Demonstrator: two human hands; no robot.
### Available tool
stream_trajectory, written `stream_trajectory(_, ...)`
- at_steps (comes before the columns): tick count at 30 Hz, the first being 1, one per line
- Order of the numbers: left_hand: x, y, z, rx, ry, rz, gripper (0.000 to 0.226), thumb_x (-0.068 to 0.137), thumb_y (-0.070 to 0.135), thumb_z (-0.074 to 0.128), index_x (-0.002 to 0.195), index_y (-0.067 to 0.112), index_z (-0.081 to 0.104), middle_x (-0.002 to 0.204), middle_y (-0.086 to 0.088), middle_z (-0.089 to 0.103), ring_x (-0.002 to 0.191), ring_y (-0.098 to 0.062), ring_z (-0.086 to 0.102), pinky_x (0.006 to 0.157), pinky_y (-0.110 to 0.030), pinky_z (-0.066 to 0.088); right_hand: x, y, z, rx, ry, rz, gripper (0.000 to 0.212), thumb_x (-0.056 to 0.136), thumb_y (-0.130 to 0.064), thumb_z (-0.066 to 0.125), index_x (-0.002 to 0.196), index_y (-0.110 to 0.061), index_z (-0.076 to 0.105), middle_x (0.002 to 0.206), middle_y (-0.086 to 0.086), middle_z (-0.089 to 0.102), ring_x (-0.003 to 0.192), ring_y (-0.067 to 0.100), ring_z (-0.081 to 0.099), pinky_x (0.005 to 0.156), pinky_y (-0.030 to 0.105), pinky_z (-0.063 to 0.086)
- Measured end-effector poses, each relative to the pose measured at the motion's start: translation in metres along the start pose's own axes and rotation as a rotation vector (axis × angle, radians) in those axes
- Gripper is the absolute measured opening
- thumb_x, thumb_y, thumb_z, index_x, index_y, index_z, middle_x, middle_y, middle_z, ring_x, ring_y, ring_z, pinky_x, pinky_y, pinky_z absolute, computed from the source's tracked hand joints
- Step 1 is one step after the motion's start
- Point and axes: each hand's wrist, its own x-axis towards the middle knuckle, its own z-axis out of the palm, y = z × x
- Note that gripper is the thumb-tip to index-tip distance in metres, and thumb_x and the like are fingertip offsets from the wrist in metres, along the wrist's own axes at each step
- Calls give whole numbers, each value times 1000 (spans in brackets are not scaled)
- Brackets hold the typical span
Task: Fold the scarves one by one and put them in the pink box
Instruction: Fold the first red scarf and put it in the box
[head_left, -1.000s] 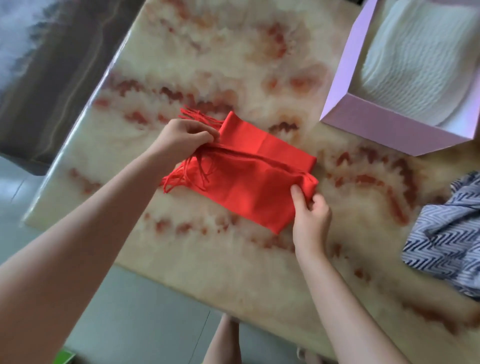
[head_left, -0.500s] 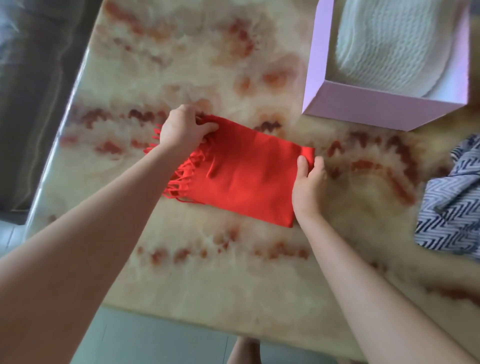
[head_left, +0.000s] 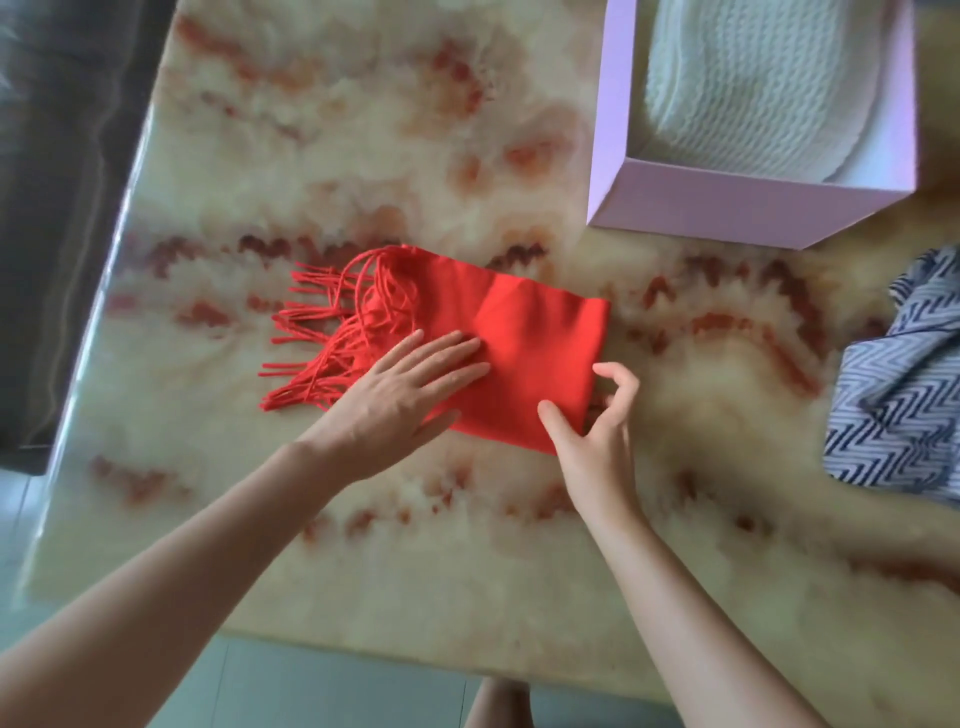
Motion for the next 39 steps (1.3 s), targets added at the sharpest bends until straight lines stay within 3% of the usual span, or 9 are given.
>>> stream_trajectory(5, -5, -38, 0, 146, 28, -374, 66, 89, 59, 28, 148, 29, 27, 156, -1, 23, 143, -22, 23, 115, -51, 15, 8, -3, -6, 72, -27, 51, 44, 82, -4, 65, 109, -25, 37, 78, -2, 45, 65, -3, 47, 63, 9, 38)
stream_trajectory(10, -1, -60, -17, -229, 318, -998, 54, 95, 30, 45, 144, 12, 34, 145, -21, 35, 134, -36, 32, 112, -44, 25, 11, -5, -10, 44, -70, 33, 38, 83, -2, 62, 115, -17, 46, 100, 3, 43, 67, -19, 45, 64, 1, 35)
stream_trajectory(13, -2, -53, -20, -459, 289, -1028, 53, 92, 43, 51, 139, 19, 40, 132, -15, 52, 125, -28, 45, 107, -38, 34, 14, -5, -13, 72, -117, 24, 39, 83, -9, 64, 113, -26, 44, 114, 4, 49, 88, -18, 44, 75, 2, 33)
stream_trajectory(17, -3, -38, -23, -574, 75, -1149, 73, 81, 58, 59, 139, 22, 34, 134, -14, 50, 127, -30, 44, 107, -38, 35, 19, -2, -18, 97, -250, 33, 49, 82, -10, 62, 115, -41, 44, 113, 9, 60, 90, 12, 55, 85, 26, 44)
stream_trajectory(22, 0, -35, -32, -751, 121, -1127, 66, 80, 38, 71, 134, 23, 37, 129, -12, 48, 119, -24, 47, 93, -31, 38, 30, -8, -28, 123, -407, -36, 60, 83, 8, 54, 128, -31, 51, 131, -12, 54, 120, 1, 49, 104, 18, 34)
stream_trajectory(26, -6, -24, -33, -871, 194, -1007, 61, 79, 22, 75, 122, 36, 34, 105, -1, 49, 99, -19, 51, 86, -31, 42, 36, -7, -41, 180, -503, 85, 64, 83, 13, 49, 126, -34, 57, 132, -11, 57, 123, 3, 50, 111, 31, 35)
stream_trajectory(29, -14, -15, -31, -1123, 185, -929, 56, 80, 10, 71, 112, 45, 41, 112, -11, 53, 98, -22, 58, 84, -40, 50, 38, -5, -49, 180, -533, 138, 68, 83, 12, 48, 122, -43, 59, 133, -11, 56, 123, 7, 52, 110, 36, 37)
stream_trajectory(33, -17, -2, -36, -1514, 98, -910, 38, 89, -2, 51, 110, 29, 55, 90, -2, 63, 55, -10, 58, 48, -21, 51, 41, -4, -57, 162, -574, 184, 76, 82, 9, 50, 124, -54, 52, 143, -12, 46, 130, 9, 45, 111, 39, 35)
stream_trajectory(39, -15, 4, -44, -1675, -84, -973, 50, 86, -1, 49, 121, 32, 63, 110, 2, 65, 72, -8, 55, 60, -16, 51, 40, -12, -75, 109, -606, 198, 74, 84, 9, 49, 133, -47, 44, 143, -12, 44, 124, 5, 47, 106, 24, 37)
